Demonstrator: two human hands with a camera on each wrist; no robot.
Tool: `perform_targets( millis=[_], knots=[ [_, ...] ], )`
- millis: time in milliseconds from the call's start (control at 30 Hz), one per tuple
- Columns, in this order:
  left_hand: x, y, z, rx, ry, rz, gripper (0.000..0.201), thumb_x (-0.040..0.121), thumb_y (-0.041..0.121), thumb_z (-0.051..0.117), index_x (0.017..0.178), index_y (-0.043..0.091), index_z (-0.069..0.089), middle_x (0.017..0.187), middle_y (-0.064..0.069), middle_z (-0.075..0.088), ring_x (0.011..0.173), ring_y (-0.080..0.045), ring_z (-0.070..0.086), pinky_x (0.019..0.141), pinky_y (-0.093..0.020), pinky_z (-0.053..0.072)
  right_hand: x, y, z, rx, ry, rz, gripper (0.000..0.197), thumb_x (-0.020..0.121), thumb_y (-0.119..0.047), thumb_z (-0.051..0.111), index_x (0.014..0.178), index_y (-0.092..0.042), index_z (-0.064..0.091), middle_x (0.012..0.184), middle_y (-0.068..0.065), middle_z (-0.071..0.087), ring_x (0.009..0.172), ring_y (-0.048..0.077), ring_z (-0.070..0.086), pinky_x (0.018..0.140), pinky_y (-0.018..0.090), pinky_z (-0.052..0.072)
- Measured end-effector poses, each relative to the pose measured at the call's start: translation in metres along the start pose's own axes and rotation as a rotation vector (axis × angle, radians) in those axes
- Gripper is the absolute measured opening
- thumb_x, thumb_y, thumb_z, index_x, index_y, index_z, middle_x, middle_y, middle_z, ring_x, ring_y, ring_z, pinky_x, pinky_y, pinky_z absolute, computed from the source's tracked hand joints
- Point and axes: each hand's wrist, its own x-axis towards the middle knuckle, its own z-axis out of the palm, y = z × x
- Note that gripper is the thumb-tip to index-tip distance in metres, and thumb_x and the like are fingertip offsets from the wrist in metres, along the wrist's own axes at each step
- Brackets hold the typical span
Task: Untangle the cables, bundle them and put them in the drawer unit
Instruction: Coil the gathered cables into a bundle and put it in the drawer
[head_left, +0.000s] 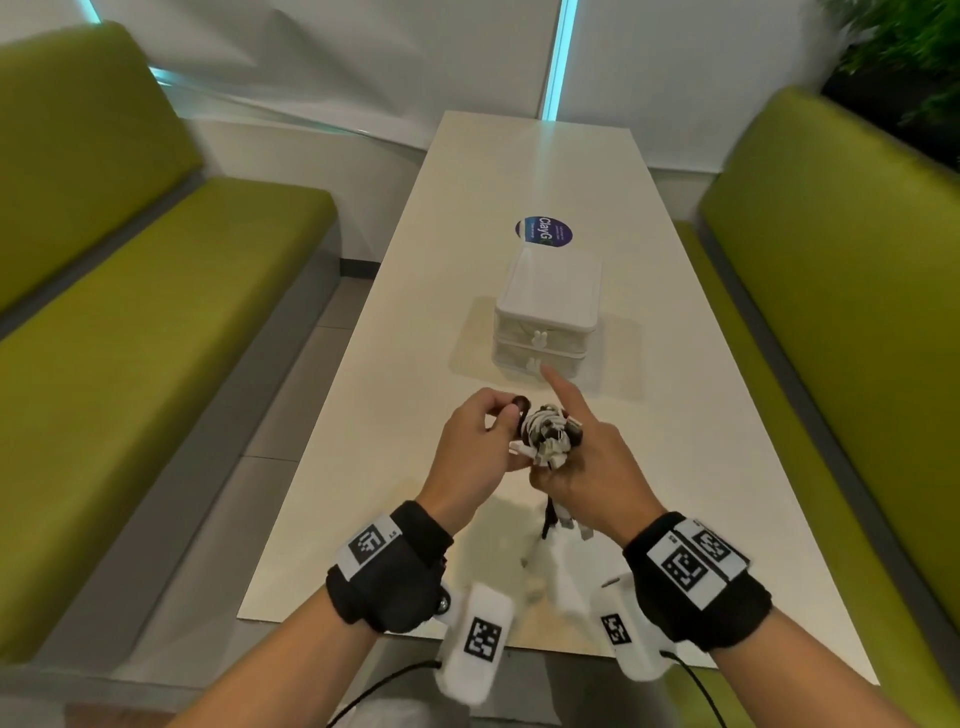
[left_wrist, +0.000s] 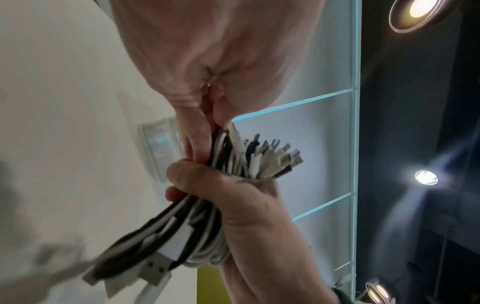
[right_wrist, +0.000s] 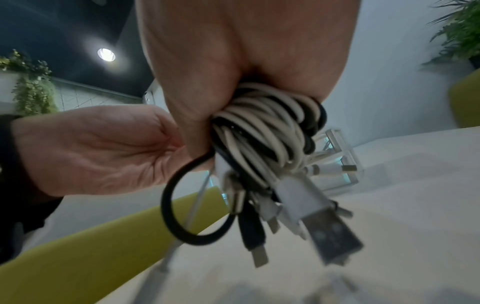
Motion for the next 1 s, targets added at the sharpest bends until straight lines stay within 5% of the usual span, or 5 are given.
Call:
perform_targets(
  millis=[167, 300, 567, 767, 1000],
  knots=[
    [0.019, 0.009, 0.002, 0.051, -0.092, 0.089, 0.028, 0.101, 0.018, 0.049, 0.126, 0.017, 0.061, 0.125, 0.002, 0.061, 0.114, -0.009, 0.057, 0.094, -0.023, 0.045, 0.023, 0.015, -0.005, 0.307, 0.288, 0.116, 0.078, 0.072, 0.004, 0.064, 0.135, -0.039, 0.046, 0.087, -0.001, 0.068, 0.077, 0.023, 0.064, 0.073, 0.037, 0.055],
    [0.018, -0.007, 0.007, 0.345, -0.473, -0.004, 0.075, 0.091, 0.059, 0.052, 0.152, 0.034, 0.017, 0.131, 0.018, 0.053, 0.113, -0.002, 0.058, 0.08, -0.013, 0.044, 0.032, 0.015, -0.005, 0.714, 0.353, 0.175, 0.049, 0.073, 0.012, 0.07, 0.113, -0.016, 0.064, 0.091, 0.011, 0.066, 0.08, 0.023, 0.064, 0.078, 0.042, 0.055],
    [0.038, -0.021, 0.017, 0.577, -0.672, -0.069, 0.031, 0.084, 0.041, 0.071, 0.072, 0.015, 0.06, 0.063, -0.007, 0.066, 0.058, -0.016, 0.06, 0.069, -0.026, 0.049, 0.035, 0.029, -0.002, 0.975, 0.273, 0.291, 0.03, 0.073, 0.008, 0.073, 0.093, -0.014, 0.067, 0.068, 0.004, 0.057, 0.064, 0.022, 0.056, 0.065, 0.038, 0.052],
    [0.071, -0.025, 0.03, 0.725, -0.648, -0.09, 0.039, 0.084, 0.053, 0.066, 0.075, 0.015, 0.064, 0.058, 0.01, 0.065, 0.051, 0.001, 0.054, 0.058, -0.017, 0.041, 0.065, 0.047, -0.011, 0.825, 0.29, 0.427, 0.02, 0.07, 0.002, 0.069, 0.056, -0.006, 0.058, 0.051, 0.009, 0.051, 0.054, 0.024, 0.05, 0.059, 0.035, 0.046],
    [0.125, -0.02, 0.005, 0.388, -0.36, -0.177, 0.054, 0.1, 0.058, 0.027, 0.122, 0.024, 0.063, 0.113, 0.001, 0.069, 0.085, -0.014, 0.067, 0.085, -0.035, 0.053, 0.102, 0.047, -0.035, 0.776, 0.316, 0.296, 0.054, 0.068, 0.009, 0.064, 0.113, -0.02, 0.063, 0.068, 0.007, 0.056, 0.062, 0.025, 0.055, 0.061, 0.034, 0.048]
  ],
)
